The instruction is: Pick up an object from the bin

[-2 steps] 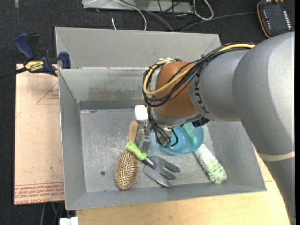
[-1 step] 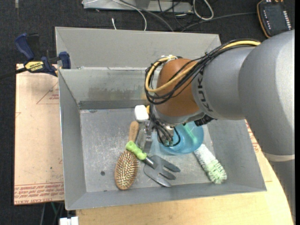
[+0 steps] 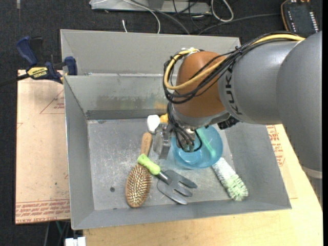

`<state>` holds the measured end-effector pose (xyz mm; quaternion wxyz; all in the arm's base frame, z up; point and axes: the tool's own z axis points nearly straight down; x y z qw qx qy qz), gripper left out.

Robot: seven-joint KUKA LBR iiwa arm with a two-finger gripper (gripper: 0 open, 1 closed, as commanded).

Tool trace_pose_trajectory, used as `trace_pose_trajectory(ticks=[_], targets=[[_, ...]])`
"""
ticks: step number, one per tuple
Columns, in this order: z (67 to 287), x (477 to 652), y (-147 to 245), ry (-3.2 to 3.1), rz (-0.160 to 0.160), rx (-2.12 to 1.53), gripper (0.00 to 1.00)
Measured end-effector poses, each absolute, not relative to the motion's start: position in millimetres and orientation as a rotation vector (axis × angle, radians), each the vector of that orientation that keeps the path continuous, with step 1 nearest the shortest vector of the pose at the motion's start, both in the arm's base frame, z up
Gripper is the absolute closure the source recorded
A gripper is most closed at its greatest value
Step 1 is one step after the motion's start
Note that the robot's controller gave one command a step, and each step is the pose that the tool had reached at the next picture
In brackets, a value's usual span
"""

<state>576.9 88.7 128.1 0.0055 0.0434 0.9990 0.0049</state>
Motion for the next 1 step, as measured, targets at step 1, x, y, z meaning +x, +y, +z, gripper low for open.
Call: trace_pose_trajectory(ticks=[1], targets=[[149.4,576.6,88.8,3.129,0.016,0.136,1.00]])
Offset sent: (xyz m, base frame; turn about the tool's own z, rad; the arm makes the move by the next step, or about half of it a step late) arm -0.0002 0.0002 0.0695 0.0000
